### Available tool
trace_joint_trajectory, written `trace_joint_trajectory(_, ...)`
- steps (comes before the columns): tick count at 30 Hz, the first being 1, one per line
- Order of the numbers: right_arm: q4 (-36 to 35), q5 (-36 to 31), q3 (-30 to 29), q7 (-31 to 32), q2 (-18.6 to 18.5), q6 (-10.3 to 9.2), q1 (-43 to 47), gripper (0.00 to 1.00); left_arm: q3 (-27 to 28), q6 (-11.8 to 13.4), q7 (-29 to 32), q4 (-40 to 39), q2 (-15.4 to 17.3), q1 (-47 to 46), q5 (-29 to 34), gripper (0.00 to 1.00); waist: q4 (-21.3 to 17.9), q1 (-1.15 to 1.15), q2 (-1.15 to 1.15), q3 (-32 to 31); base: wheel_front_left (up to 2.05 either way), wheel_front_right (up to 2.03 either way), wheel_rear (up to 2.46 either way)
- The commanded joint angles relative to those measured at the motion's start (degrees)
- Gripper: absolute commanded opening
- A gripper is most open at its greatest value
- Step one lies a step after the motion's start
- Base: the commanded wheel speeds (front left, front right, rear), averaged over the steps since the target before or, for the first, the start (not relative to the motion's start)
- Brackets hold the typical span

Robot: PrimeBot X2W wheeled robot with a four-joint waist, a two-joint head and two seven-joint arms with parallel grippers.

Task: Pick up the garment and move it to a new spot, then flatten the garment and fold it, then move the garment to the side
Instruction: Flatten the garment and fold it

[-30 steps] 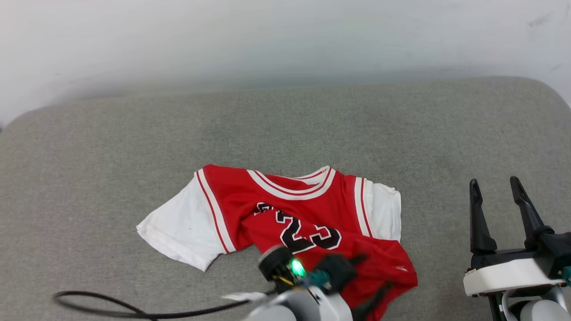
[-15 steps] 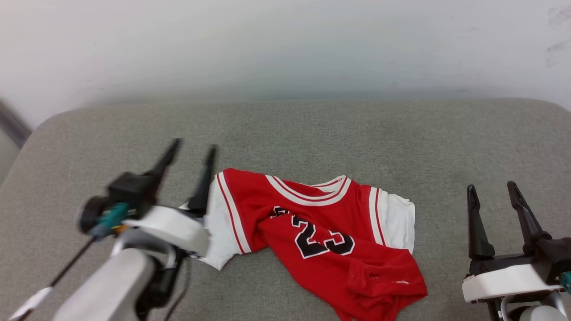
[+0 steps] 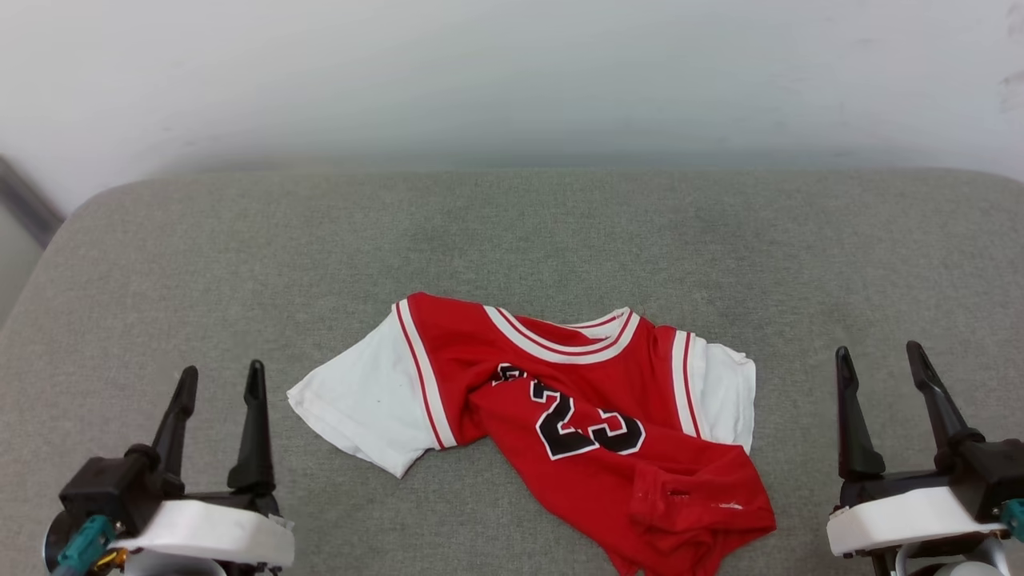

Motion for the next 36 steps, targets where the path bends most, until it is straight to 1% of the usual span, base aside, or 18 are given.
trace_joint_trajectory(1, 0.59, 0.07, 0.18, -0.09, -0.14, -0.03, 0.75, 1.0, 1.03, -1.37, -0.13, -0.38, -1.36, 1.02, 1.81, 1.0, 0.37, 0.0, 0.0, 0.65, 0.0, 0.0, 0.0)
trace_joint_trajectory(2, 0.59, 0.07, 0.18, -0.09, -0.14, -0.03, 0.75, 1.0, 1.03, -1.37, -0.13, -0.38, -1.36, 1.02, 1.81, 1.0, 0.37, 0.0, 0.0, 0.65, 0.0, 0.0, 0.0)
trace_joint_trajectory(6, 2.07, -0.42, -0.72, -0.05, -0.16, -0.02, -0.05, 1.0, 2.8, -4.61, -0.14, -0.66, -3.77, 0.94, 5.59, 1.0, 1.15, 0.0, 0.0, 1.88, 0.0, 0.0, 0.0)
trace_joint_trajectory(7, 2.41, -0.51, -0.94, 0.75, -0.15, -0.02, -0.59, 1.0, 3.22, -5.25, -0.14, -0.7, -4.3, 0.53, 6.27, 1.0, 1.39, 0.0, 0.0, 2.25, 0.0, 0.0, 0.0)
trace_joint_trajectory(9, 2.55, -2.8, -0.58, 3.78, -0.12, -0.02, -2.12, 1.0, 4.08, -6.32, -0.14, -0.87, -5.2, -0.21, 7.45, 1.0, 1.86, 0.0, 0.0, 3.09, 0.0, 0.0, 0.0)
trace_joint_trajectory(10, 2.36, -3.62, -0.51, 6.06, -0.13, -0.03, -2.97, 1.0, 4.36, -6.76, -0.14, -0.97, -5.56, -0.66, 7.93, 1.0, 2.12, 0.0, 0.0, 3.61, 0.0, 0.0, 0.0)
trace_joint_trajectory(12, 2.47, -6.2, 0.55, 13.1, -0.13, -0.02, -4.41, 1.0, 4.97, -7.63, -0.14, -0.95, -6.5, -1.27, 8.95, 1.0, 2.73, 0.0, 0.0, 4.63, 0.0, 0.0, 0.0)
trace_joint_trajectory(15, 2.4, -6.17, 2.33, 25.4, -1.19, -0.02, -7.79, 1.0, 4.44, -9.5, -0.14, 0.15, -7.14, -1.92, 9.92, 1.0, 3.72, 0.0, 0.0, 6.07, 0.0, 0.0, 0.0)
trace_joint_trajectory(18, 2.94, -3.68, 5.73, 39.48, -4.66, -0.03, -11.06, 1.0, 4.5, -10.76, -0.14, 0.63, -7.99, -3.2, 10.83, 1.0, 5.01, 0.0, 0.0, 7.28, 0.0, 0.0, 0.0)
trace_joint_trajectory(20, 3.05, 0.3, 6.9, 47.8, -6.04, -0.02, -13.56, 1.0, 4.75, -11.31, -0.14, 1.07, -8.81, -3.58, 11.15, 1.0, 5.9, 0.0, 0.0, 8.02, 0.0, 0.0, 0.0)
trace_joint_trajectory(21, 2.9, 1.38, 7.32, 51.72, -7.56, -0.02, -14.81, 1.0, 4.83, -11.57, -0.14, 1.24, -9.08, -3.81, 11.28, 1.0, 6.41, 0.0, 0.0, 8.47, 0.0, 0.0, 0.0)
trace_joint_trajectory(22, 2.74, 2.79, 7.71, 54.89, -8.72, -0.05, -15.86, 1.0, 4.98, -11.75, -0.14, 1.28, -9.23, -4.26, 11.68, 1.0, 6.89, 0.0, 0.0, 8.89, 0.0, 0.0, 0.0)
trace_joint_trajectory(24, 2.75, 5.97, 7.55, 60.56, -9.27, -0.03, -18.19, 1.0, 5.01, -12.28, -0.14, 1.43, -9.99, -4.92, 11.87, 1.0, 7.88, 0.0, 0.0, 9.79, 0.0, 0.0, 0.0)
trace_joint_trajectory(27, 3.95, 9.29, 6.2, 67.42, -10.36, -0.03, -21.0, 1.0, 4.99, -12.84, -0.14, 1.74, -10.82, -5.64, 12.46, 1.0, 9.46, 0.0, 0.0, 11.1, 0.0, 0.0, 0.0)
trace_joint_trajectory(29, 5.12, 10.01, 4.78, 70.69, -11.01, -0.03, -22.46, 1.0, 4.93, -13.17, -0.14, 1.99, -11.35, -6.23, 12.84, 1.0, 10.52, 0.0, 0.0, 11.82, 0.0, 0.0, 0.0)
trace_joint_trajectory(32, 7.54, 9.66, 2.61, 73.94, -11.7, -0.02, -23.43, 1.0, 4.89, -13.57, -0.14, 2.2, -12.19, -6.76, 13.3, 1.0, 12.02, 0.0, 0.0, 12.86, 0.0, 0.0, 0.0)
trace_joint_trajectory(36, 10.14, 11.41, 1.28, 76.71, -11.21, -0.02, -23.01, 1.0, 5.16, -13.95, -0.14, 2.63, -12.75, -7.19, 13.72, 1.0, 13.44, 0.0, 0.0, 13.82, 0.0, 0.0, 0.0)
